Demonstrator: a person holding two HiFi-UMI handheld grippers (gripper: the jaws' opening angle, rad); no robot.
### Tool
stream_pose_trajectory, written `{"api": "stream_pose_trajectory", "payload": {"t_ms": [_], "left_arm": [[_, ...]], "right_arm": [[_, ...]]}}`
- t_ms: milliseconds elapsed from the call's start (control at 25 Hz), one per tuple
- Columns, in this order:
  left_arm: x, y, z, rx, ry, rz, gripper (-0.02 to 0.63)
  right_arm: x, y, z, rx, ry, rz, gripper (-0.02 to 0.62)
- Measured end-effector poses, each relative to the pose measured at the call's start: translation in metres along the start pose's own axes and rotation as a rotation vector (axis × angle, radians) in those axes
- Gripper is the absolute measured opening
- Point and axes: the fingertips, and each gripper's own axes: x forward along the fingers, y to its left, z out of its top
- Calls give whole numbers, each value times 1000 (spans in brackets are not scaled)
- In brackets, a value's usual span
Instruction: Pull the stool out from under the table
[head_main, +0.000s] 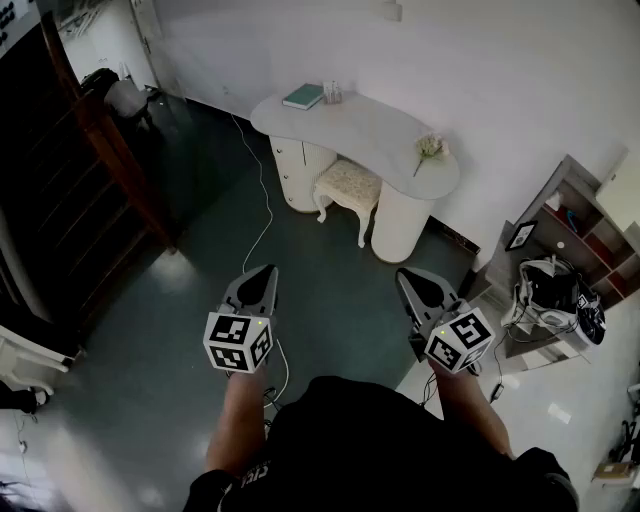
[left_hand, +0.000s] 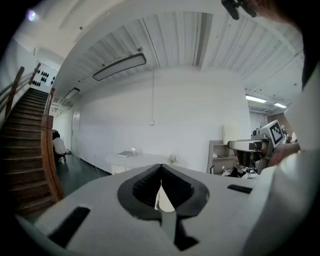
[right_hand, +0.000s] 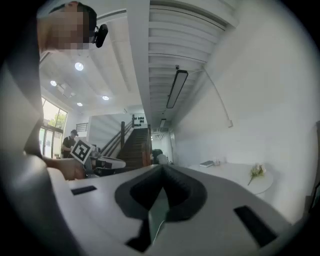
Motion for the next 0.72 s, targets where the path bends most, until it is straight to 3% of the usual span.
{"api": "stream_pose_trajectory", "payload": {"t_ms": [440,720], "left_arm": [[8,-25,-12,-25,37,-12,8],[-1,-54,-40,-34,112,10,8]], "right_arm": [[-11,-11,-20,45,19,24,3],[-29,-15,-60,22,114,36,5]]}}
